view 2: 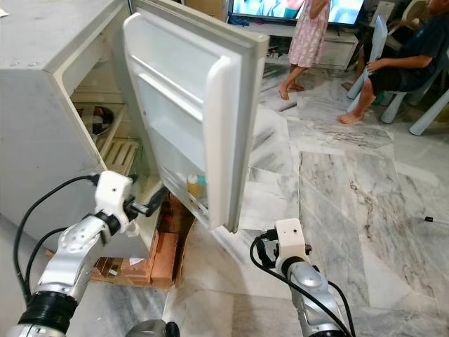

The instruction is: Restocking fridge

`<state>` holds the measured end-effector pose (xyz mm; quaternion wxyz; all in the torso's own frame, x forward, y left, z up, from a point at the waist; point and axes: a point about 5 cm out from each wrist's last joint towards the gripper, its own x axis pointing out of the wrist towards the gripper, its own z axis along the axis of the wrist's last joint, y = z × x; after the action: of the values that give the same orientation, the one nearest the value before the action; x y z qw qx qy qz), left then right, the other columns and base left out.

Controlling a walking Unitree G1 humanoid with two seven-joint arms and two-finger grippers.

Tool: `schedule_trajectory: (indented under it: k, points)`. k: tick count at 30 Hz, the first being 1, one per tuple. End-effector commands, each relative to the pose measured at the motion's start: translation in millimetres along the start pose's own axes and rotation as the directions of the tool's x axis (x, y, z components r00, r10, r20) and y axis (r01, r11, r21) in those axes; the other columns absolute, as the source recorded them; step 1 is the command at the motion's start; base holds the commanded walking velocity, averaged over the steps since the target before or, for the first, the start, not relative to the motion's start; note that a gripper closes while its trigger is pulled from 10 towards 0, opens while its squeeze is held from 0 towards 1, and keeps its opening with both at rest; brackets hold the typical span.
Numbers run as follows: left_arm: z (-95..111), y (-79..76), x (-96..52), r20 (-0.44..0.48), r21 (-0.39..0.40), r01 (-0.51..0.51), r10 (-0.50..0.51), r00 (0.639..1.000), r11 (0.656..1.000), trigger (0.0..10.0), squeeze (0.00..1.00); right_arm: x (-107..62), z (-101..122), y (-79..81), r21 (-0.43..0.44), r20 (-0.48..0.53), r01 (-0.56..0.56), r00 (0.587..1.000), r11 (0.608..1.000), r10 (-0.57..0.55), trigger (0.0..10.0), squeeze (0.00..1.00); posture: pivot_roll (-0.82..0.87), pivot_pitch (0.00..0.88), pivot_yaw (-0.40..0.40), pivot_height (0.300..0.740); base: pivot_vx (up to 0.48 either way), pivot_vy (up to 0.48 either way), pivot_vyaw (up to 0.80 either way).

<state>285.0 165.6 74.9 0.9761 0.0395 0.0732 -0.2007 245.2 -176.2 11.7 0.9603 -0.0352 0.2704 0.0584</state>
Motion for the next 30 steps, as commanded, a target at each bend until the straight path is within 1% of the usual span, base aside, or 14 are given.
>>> schedule_trajectory:
  k: [1, 5, 7, 10, 15, 18, 22, 30]
  points:
    - [2.0, -1.6, -3.7, 0.014, 0.007, -0.004, 0.004, 1.000, 1.000, 10.0, 0.00, 0.1, 12.3, -4.8, 0.009, 0.066, 0.032, 0.997, 0.999, -0.032, 10.0, 0.00, 0.04, 0.000, -0.037, 0.740, 0.285, -0.382, 0.00]
    - [-0.5, -4.8, -7.8, 0.008, 0.012, 0.001, -0.001, 1.000, 1.000, 10.0, 0.00, 2.5, 15.2, -0.5, 0.035, 0.081, 0.021, 0.996, 0.999, -0.024, 10.0, 0.00, 0.05, 0.000, -0.038, 0.740, 0.311, -0.361, 0.00]
    - [-2.3, -5.5, -7.9, 0.004, 0.013, 0.000, 0.000, 1.000, 1.000, 10.0, 0.00, 3.8, 16.1, 1.7, 0.029, 0.080, 0.016, 0.997, 0.999, -0.019, 10.0, 0.00, 0.04, 0.000, -0.040, 0.740, 0.347, -0.326, 0.00]
    - [-3.2, -7.9, -5.3, -0.002, 0.017, 0.001, -0.001, 1.000, 1.000, 10.0, 0.00, 5.8, 17.4, 4.3, 0.025, 0.085, 0.012, 0.996, 1.000, -0.014, 10.0, 0.00, 0.04, 0.000, -0.042, 0.740, 0.359, -0.314, 0.00]
    - [-0.9, -10.1, 1.5, 0.002, 0.026, 0.008, -0.008, 1.000, 1.000, 10.0, 0.00, 6.7, 19.2, 4.2, 0.029, 0.095, 0.017, 0.995, 0.999, -0.020, 10.0, 0.00, 0.03, 0.000, -0.042, 0.740, 0.392, -0.272, 0.00]
    - [-1.2, -12.7, 4.6, 0.001, 0.062, 0.028, -0.029, 1.000, 0.998, 10.0, 0.00, 7.0, 19.6, 4.1, 0.031, 0.098, 0.021, 0.995, 0.999, -0.024, 10.0, 0.00, 0.03, 0.000, -0.041, 0.740, 0.440, 0.000, 0.00]
    - [-0.7, -14.6, 6.0, 0.002, 0.069, 0.041, -0.042, 0.999, 0.997, 10.0, 0.00, 7.7, 23.5, 3.9, 0.042, 0.120, 0.030, 0.992, 0.999, -0.035, 10.0, 0.00, 0.02, 0.000, -0.041, 0.740, 0.445, 0.000, 0.00]
    - [-2.6, -15.0, 7.1, 0.000, 0.070, 0.039, -0.039, 0.999, 0.997, 10.0, 0.00, 10.2, 24.9, 4.8, 0.036, 0.122, 0.029, 0.992, 0.999, -0.033, 10.0, 0.00, 0.02, 0.000, -0.044, 0.740, 0.442, 0.000, 0.00]
